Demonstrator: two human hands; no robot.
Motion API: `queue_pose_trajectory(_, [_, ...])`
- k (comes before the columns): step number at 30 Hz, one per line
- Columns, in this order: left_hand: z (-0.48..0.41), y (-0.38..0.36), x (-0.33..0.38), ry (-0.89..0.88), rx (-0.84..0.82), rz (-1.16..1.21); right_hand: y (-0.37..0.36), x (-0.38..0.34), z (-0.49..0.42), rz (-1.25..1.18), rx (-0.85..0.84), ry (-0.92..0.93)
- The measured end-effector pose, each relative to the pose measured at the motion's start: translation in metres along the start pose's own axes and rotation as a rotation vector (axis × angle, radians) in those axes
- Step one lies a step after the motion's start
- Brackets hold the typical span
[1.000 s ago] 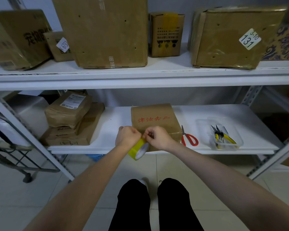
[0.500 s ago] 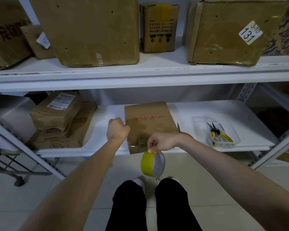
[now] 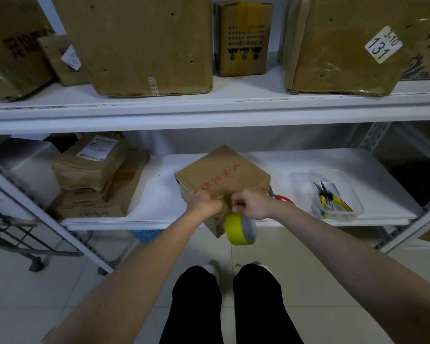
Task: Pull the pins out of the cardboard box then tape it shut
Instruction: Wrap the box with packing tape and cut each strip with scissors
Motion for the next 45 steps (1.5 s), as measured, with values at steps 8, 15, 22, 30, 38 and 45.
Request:
queue_pose_trajectory(8, [0.017, -0.029, 0.012, -0.055, -0.208, 0.558, 0.003, -0.008, 0.042, 0.211, -0.383, -0.182])
queue_pose_trajectory(15, [0.005, -0.037, 0.009, -0.153, -0.190, -0.244, 0.016, -0.007, 0.066, 0.186, -0.404, -0.288])
queue_pose_trajectory(22, [0.010, -0.051, 0.021, -0.225, -0.203, -0.026, 0.023, -0.013, 0.082, -0.009, -0.224, -0.065])
queue_pose_trajectory(30, [0.056, -0.018, 0.009, -0.144, -0.343, 0.343, 0.019, -0.023, 0.049, -0.194, 0.187, 0.148])
queue_pose_trajectory(38, [0.055, 0.011, 0.007, -0.177, -0.060, 0.381, 0.020, -0.012, 0.027, -0.294, 0.522, -0.164])
queue_pose_trajectory(45, [0.047, 0.017, 0.007, -0.082, -0.063, 0.370, 0.037, 0.005, 0.021, -0.366, 0.637, -0.347])
Point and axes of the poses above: each hand's wrist, its own z-axis away from the middle knuckle, its own y-axis out of the back of the hand, x = y × z, the point moved 7 cm from there along -z, towards the middle knuckle, and after that the axes turned 12 degrees about -x, right-handed, at the moved point
